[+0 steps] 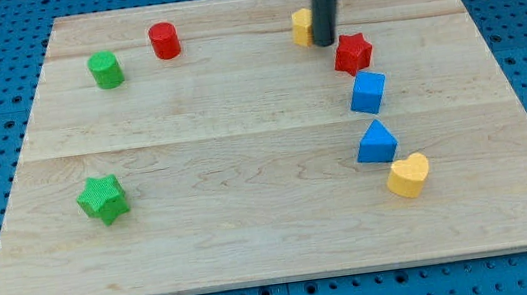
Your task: Drag the blue cube slightly to the left
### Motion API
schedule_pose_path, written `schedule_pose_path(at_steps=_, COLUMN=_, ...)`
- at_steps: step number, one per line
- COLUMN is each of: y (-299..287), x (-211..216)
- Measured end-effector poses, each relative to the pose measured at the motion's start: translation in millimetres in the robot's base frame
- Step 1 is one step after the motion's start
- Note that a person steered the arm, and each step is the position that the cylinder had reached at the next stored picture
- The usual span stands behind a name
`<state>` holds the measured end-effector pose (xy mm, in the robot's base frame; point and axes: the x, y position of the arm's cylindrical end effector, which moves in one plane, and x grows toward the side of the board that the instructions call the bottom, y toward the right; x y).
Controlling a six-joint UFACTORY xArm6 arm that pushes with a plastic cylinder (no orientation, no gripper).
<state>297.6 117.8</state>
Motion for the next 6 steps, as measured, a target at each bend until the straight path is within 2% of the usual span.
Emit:
schedule_pose_path(at_steps=1, y=53, x=15)
schedule_pose_path(at_steps=2, y=68, x=78)
schedule_pose_path(at_steps=3, y=94, x=93)
schedule_pose_path(at_steps=4, y=85, x=93)
schedule_pose_path(at_steps=5, y=49, x=113)
schedule_pose_path(at_steps=6, y=-13, x=131)
